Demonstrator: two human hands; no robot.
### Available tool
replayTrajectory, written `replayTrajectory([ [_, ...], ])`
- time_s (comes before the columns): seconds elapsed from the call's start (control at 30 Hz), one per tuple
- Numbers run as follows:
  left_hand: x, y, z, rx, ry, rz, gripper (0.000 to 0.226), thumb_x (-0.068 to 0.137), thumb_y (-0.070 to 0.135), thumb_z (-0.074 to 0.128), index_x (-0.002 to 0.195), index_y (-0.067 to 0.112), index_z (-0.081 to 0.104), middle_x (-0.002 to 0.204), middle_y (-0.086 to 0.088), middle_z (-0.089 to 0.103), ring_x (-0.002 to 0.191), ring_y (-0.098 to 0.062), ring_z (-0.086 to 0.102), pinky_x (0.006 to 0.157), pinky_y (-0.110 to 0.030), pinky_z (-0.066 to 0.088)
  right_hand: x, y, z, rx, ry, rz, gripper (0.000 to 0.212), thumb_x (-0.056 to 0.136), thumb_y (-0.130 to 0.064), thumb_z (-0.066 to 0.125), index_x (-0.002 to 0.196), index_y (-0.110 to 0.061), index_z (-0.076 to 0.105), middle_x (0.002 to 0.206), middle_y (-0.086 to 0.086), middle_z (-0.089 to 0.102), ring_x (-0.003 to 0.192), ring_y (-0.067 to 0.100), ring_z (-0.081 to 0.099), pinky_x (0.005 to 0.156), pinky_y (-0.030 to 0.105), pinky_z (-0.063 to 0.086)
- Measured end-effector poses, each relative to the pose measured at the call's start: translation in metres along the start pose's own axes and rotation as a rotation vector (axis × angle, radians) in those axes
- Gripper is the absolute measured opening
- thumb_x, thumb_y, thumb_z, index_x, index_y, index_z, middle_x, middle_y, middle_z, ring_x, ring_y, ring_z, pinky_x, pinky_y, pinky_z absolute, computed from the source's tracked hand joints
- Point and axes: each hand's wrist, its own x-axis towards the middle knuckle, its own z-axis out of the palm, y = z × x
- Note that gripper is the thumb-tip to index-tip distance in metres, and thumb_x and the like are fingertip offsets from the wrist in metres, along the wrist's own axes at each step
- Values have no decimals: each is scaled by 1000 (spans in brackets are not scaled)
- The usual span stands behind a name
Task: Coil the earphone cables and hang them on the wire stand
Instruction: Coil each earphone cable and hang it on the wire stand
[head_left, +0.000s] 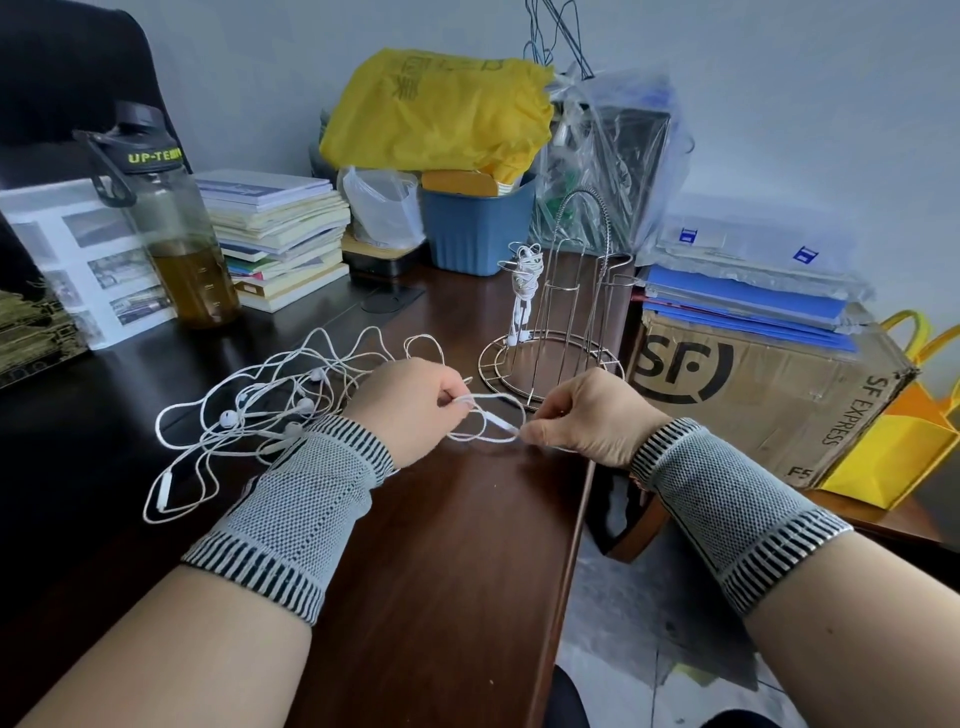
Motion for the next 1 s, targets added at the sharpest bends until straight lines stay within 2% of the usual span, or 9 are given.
replayTrajectory([
  [0.13, 1, -2, -6, -243, 163, -10, 15, 91, 27, 63, 79, 32, 68, 79, 10, 71, 78, -6, 64, 76, -26, 50, -2, -1, -1, -117, -18, 35, 11, 77, -33, 76, 72, -23, 72, 69, -7, 66, 64, 3, 57, 64, 16, 49],
  [0.2, 1, -1, -9, -324, 165, 9, 16, 92, 21, 63, 83, 31, 71, 78, 14, 69, 70, 3, 60, 69, -17, 48, -1, -2, 0, -163, 11, 40, 12, 81, -32, 72, 76, -21, 73, 72, -5, 67, 68, 7, 59, 68, 19, 50],
  [0.27, 0, -2, -12, -336, 107, 57, 25, 90, 13, 62, 82, 34, 72, 86, 15, 68, 70, 5, 59, 66, -8, 43, 1, -2, 2, -149, 82, 55, 16, 85, -31, 68, 74, -20, 71, 68, -4, 66, 66, 11, 60, 64, 21, 48],
  [0.33, 0, -2, -14, -298, -2, 135, 36, 87, 4, 61, 78, 38, 71, 100, 14, 68, 85, 7, 58, 78, -2, 39, 4, 0, 1, -28, 216, 65, 22, 87, -31, 67, 66, -21, 65, 59, -7, 57, 56, 9, 52, 54, 21, 41],
  [0.43, -2, 0, -13, -326, -128, 179, 28, 85, 8, 60, 80, 30, 76, 103, 12, 68, 77, 14, 55, 70, 0, 35, 4, -1, -4, 275, 391, 13, 25, 87, -26, 68, 64, -20, 64, 53, -7, 54, 46, 6, 44, 49, 19, 39],
  [0.6, 2, 0, -17, -592, 236, 19, 18, 86, 24, 63, 74, 22, 76, 73, 5, 71, 67, -5, 60, 65, -23, 46, 2, -11, -12, 733, 501, -73, 17, 85, -15, 71, 69, -13, 67, 41, -14, 47, 39, 1, 36, 43, 16, 32],
  [0.73, 5, -3, -18, -461, 359, -122, 14, 90, 16, 60, 86, 21, 73, 79, 9, 69, 71, -3, 61, 62, -16, 43, 2, -21, -16, 984, 495, -90, 16, 85, -9, 70, 69, -12, 65, 40, -10, 41, 37, 6, 31, 45, 21, 27],
  [0.87, 3, 0, -17, -446, 269, -115, 5, 84, 28, 69, 84, 24, 71, 80, 13, 68, 78, 0, 62, 66, -9, 42, 1, -28, -19, 1093, 486, -69, 21, 86, -8, 67, 67, -14, 61, 38, -12, 40, 36, 5, 29, 46, 20, 28],
  [1.0, 1, -2, -10, -278, -1, -55, 16, 76, 39, 76, 83, 27, 69, 82, 14, 69, 80, -1, 63, 79, -23, 52, 3, -27, -21, 1157, 508, -38, 23, 84, -8, 68, 63, -15, 63, 42, -6, 45, 43, 10, 34, 50, 21, 32],
])
